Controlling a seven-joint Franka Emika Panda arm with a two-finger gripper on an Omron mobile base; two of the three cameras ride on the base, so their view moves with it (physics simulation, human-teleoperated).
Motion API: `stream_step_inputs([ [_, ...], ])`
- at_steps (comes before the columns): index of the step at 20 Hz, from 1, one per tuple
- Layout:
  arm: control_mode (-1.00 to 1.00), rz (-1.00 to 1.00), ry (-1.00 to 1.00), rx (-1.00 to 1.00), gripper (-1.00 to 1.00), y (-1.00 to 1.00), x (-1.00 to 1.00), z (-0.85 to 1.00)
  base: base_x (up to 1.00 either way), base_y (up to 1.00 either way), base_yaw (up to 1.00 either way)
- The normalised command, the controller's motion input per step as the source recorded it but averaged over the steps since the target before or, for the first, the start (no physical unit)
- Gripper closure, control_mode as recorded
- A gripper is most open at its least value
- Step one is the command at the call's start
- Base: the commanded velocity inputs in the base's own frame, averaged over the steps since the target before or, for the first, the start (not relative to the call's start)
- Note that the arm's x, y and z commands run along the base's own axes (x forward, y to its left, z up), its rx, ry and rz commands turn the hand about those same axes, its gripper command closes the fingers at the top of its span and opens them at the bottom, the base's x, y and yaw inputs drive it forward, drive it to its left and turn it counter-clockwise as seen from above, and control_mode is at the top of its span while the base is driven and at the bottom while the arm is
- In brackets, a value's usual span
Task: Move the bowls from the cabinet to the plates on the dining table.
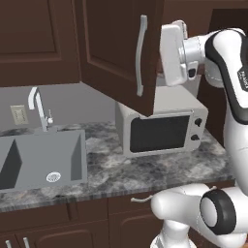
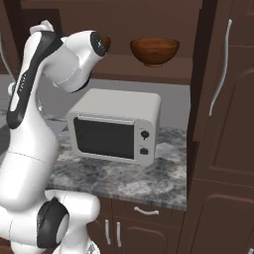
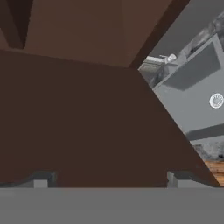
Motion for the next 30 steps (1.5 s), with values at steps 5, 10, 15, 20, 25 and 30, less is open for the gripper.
stream_step_inputs([
  [5,-1.0,0.13,0.15,0.16,-1.0,0.45,0.07,-0.04,0.0,0.0,0.0],
  [10,-1.0,0.13,0.11,0.11,-1.0,0.53,-0.01,0.0,0.0,0.0,0.0],
  [15,-1.0,0.14,0.12,0.13,-1.0,0.49,-0.3,0.0,0.0,0.0,0.0],
  [20,-1.0,0.06,-0.05,0.02,-1.0,0.84,-0.66,-0.06,0.0,0.0,0.0],
  [25,-1.0,0.0,-0.01,0.07,-1.0,0.99,-0.09,-0.22,0.0,0.0,0.0],
  [30,-1.0,-0.09,-0.15,-0.14,-1.0,0.89,0.0,0.05,0.0,0.0,0.0],
])
